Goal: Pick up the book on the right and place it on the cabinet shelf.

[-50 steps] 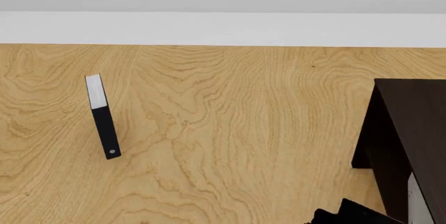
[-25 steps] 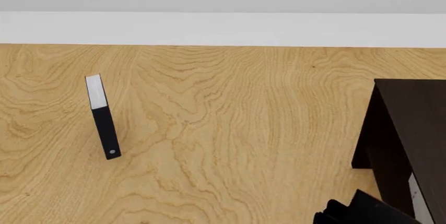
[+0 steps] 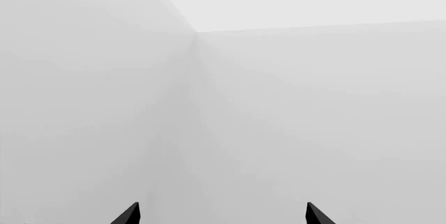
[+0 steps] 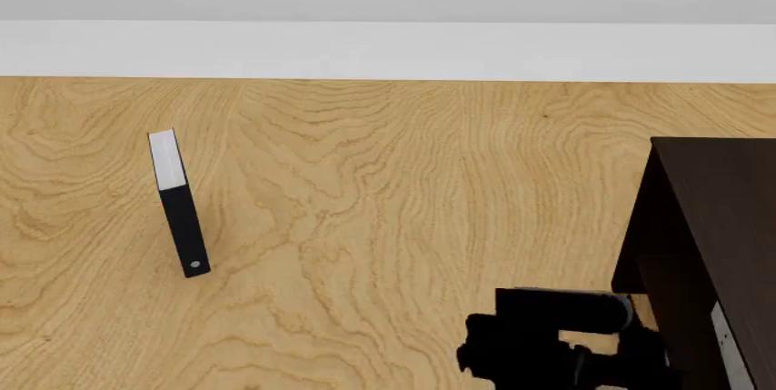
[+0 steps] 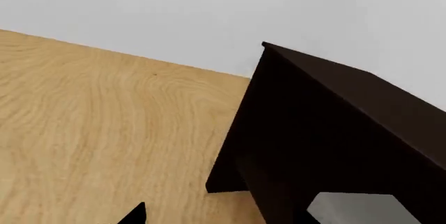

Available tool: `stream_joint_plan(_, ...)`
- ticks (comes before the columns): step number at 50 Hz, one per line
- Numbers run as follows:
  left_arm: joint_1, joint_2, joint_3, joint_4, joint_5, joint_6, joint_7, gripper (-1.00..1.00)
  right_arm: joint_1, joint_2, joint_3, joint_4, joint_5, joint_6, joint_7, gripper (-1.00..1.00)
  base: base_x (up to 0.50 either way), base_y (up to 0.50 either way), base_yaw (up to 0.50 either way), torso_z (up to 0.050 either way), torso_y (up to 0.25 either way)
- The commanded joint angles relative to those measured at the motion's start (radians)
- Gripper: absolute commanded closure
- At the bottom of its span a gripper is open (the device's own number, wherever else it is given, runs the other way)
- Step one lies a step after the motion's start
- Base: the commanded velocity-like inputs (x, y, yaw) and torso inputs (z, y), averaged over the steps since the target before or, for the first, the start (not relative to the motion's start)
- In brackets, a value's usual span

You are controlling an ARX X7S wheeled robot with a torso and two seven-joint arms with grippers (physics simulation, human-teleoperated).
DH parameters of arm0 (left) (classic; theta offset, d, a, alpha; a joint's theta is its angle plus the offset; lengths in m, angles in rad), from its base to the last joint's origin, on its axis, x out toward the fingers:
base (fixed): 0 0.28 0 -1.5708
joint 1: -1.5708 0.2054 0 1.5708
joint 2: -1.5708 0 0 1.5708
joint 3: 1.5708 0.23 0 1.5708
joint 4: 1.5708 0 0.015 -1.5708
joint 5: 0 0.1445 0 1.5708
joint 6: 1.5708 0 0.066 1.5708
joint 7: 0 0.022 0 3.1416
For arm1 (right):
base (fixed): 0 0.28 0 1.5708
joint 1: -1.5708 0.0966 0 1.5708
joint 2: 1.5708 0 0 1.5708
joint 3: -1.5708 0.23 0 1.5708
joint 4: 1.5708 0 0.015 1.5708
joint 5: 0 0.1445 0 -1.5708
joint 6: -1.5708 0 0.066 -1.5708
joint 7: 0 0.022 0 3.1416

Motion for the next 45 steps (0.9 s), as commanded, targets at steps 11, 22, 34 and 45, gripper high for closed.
stream_joint_plan(11, 0.047, 0.006, -0.068, 0.009, -0.019, 0.0, 0.007, -1.0, -0.037, -0.016, -0.201, -0.172, 0.018, 0.001, -0.207, -1.0, 0.0, 0.0, 0.0, 0.0, 0.0)
stream_joint_plan(22, 0.042, 0.02, -0.049, 0.015, -0.016, 0.011, 0.005, -1.0, -0.031, 0.017, -0.187, -0.431, 0.036, 0.116, -0.202, -1.0, 0.0, 0.0, 0.0, 0.0, 0.0)
stream_joint_plan(34, 0.027, 0.047, 0.001, 0.014, 0.02, 0.022, 0.019, -1.0, 0.022, 0.06, -0.102, -0.709, 0.067, 0.297, -0.175, -1.0, 0.0, 0.0, 0.0, 0.0, 0.0)
stream_joint_plan(45, 0.018, 0.047, 0.018, 0.008, 0.039, 0.027, 0.028, -1.0, 0.061, 0.102, -0.037, -0.858, 0.08, 0.416, -0.161, -1.0, 0.0, 0.0, 0.0, 0.0, 0.0)
